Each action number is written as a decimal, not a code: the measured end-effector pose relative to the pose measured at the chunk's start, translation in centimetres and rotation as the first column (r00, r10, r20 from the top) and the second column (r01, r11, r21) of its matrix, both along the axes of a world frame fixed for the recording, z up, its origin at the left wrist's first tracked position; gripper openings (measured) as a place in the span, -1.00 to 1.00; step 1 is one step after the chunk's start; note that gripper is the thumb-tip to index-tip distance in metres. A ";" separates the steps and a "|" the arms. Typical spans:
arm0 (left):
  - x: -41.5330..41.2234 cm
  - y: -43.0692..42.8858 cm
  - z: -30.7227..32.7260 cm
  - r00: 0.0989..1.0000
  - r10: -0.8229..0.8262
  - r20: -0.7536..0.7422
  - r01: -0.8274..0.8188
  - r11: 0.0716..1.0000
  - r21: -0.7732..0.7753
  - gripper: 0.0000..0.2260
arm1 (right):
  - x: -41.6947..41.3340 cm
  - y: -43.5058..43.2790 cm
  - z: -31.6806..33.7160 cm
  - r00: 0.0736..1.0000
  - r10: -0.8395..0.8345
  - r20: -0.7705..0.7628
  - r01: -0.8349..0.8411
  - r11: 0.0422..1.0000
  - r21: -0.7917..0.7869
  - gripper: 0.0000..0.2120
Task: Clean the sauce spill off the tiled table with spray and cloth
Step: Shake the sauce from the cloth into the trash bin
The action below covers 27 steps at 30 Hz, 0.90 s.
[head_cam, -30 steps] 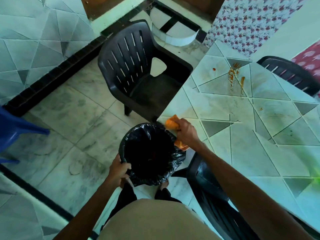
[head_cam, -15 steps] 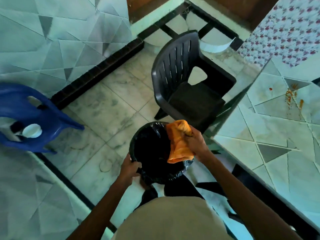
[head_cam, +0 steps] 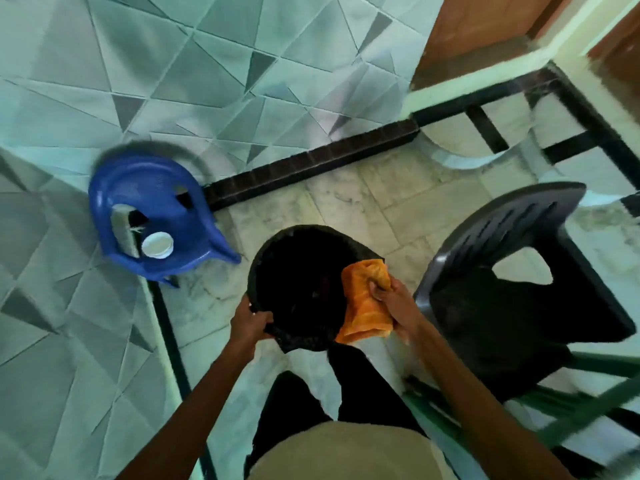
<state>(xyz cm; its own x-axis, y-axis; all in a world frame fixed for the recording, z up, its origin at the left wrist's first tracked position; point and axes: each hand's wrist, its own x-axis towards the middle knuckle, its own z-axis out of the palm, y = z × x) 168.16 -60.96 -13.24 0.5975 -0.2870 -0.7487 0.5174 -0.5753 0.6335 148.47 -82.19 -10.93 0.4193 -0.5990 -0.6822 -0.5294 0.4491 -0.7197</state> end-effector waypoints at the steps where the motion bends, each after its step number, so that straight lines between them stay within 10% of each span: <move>1: 1.3 -0.6 -0.3 1.000 0.019 0.007 -0.019 1.000 0.003 -0.40 | 1.3 -1.0 -0.1 1.000 0.017 0.014 -0.017 1.000 0.002 -0.70; 12: 22.0 -13.0 -13.2 0.998 0.054 0.043 -0.056 0.998 0.030 -0.38 | 24.9 -14.7 -13.6 0.996 -0.039 -0.086 0.051 0.988 0.145 -0.64; 27: 47.4 -17.9 -53.6 0.992 -0.125 0.001 0.119 0.948 0.294 -0.32 | 47.0 -19.2 -49.3 0.981 -0.030 -0.191 0.083 0.957 0.277 -0.55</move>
